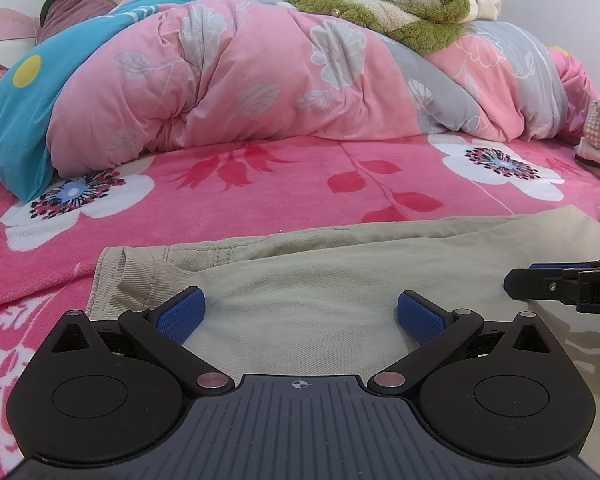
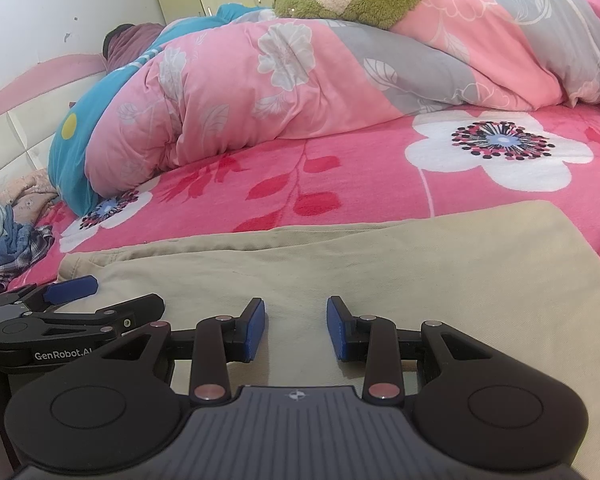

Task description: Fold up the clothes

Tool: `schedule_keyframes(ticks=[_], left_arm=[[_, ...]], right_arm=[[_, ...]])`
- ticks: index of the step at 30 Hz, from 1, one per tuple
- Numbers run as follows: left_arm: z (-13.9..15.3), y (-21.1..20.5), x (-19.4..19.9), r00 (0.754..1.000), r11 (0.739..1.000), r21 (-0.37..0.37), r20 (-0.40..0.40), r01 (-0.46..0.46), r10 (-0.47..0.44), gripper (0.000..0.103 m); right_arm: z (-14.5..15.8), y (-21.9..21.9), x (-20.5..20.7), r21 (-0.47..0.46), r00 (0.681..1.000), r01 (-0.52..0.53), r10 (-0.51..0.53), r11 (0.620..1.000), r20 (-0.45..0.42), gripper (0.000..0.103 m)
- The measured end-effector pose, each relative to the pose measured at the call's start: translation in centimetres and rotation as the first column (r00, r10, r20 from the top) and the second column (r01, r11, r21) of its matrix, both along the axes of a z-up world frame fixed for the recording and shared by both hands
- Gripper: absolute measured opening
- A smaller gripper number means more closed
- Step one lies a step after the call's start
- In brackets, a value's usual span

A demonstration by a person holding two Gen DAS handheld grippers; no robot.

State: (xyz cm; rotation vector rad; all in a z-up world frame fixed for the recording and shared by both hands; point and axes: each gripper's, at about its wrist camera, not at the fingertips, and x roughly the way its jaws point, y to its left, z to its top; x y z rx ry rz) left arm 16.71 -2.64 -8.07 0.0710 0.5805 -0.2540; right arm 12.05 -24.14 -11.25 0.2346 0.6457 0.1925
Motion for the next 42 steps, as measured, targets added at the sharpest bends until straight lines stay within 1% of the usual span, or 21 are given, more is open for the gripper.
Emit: schedule_keyframes(ticks=[7, 10, 12, 14, 20, 42], left_arm=[[0.0, 0.0, 0.0, 1.000, 1.000, 0.001, 0.001, 0.001, -0.001, 0.103], [0.0, 0.0, 0.0, 1.000, 1.000, 0.001, 0.001, 0.000, 0.000, 0.103], [0.0, 0.0, 0.0, 1.000, 1.000, 0.001, 0.001, 0.001, -0.001, 0.103], [-0.1, 0.0, 0.0, 1.000, 1.000, 0.002, 0.001, 0.001, -0.001, 0.103], [0.0, 0.0, 0.0, 1.000, 1.000, 0.003, 0.003, 0.002, -0.002, 0.103], [-0.1, 0.0, 0.0, 1.000, 1.000, 0.000, 0.007, 0.006, -0.006, 0.103]], right_arm=[[-0.1, -0.4, 0.0, 0.029, 1.000, -0.001, 0.001, 1.000, 0.005, 0.037], [-0.2, -0.7, -0.1, 0.052, 1.000, -0.006, 0.005, 0.999, 0.008, 0.038], [-0.3, -0.9, -0.1, 0.072, 1.000, -0.011, 0.010, 0.997, 0.012, 0.041], [-0.4, -1.4, -0.2, 0.106, 1.000, -0.019, 0.017, 0.994, 0.017, 0.043], [-0.9, -2.8, -0.3, 0.208, 0.999, -0.023, 0.017, 0.978, 0.028, 0.043], [-0.9, -2.3, -0.4, 0.183, 1.000, -0.019, 0.015, 0.983, 0.027, 0.043]])
